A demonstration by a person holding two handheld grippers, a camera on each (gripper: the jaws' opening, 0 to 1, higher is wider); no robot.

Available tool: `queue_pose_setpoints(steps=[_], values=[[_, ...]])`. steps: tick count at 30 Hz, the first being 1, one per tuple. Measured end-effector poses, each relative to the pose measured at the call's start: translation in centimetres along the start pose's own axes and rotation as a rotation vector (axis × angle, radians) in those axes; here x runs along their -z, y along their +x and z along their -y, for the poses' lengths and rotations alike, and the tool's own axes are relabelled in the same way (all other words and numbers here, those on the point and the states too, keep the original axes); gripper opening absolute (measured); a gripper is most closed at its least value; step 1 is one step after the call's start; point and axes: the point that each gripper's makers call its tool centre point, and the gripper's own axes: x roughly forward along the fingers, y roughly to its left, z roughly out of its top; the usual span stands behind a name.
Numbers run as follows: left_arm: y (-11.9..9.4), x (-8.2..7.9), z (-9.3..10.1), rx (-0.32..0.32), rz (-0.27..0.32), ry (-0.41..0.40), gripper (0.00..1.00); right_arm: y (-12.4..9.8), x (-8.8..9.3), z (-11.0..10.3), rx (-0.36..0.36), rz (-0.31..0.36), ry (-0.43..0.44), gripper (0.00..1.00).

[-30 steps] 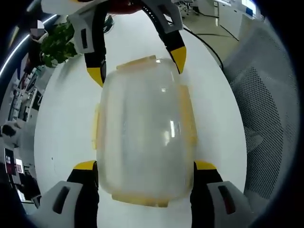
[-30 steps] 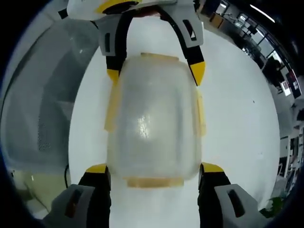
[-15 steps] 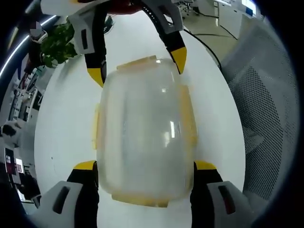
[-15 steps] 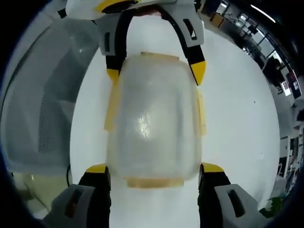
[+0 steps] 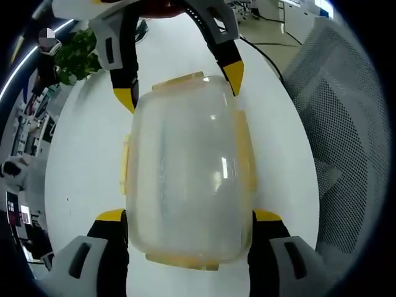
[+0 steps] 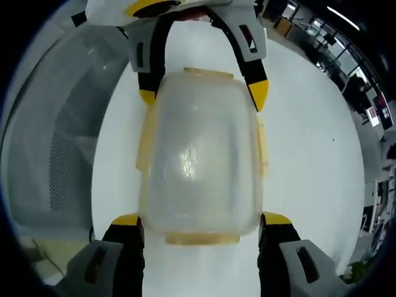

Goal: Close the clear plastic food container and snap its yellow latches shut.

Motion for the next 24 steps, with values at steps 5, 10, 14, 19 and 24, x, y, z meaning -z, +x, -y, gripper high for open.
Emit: queue_pose_setpoints(steps=[5,10,14,19,24], values=[[-0.4,1.1,0.2,-0.002,0.001,-0.005,0.80,0.3,-1.2,0.0,-0.001,0.005,-0.004,0.75],[-0.8,2.2,0.3,-0.006,-0.001,-0.012,0.80,0.7,-2.2,0.1,-0.001,0.006,-0.009,0.75],[-1.2,3.1,0.4,-0.010,-0.002,-0.019,0.80,0.9,-3.2,0.1,-0.001,0.008,-0.013,0.75],[-1.6,4.3,0.5,-0.015,-0.002,-0.025,0.80,1.3,-4.3,0.2,0.000,0.012,-0.015,0.75],[-1.8,5.2,0.4,-0.016,-0.006,-0.024,0.80,1.6,-5.4,0.4,0.003,0.017,-0.013,0.75]])
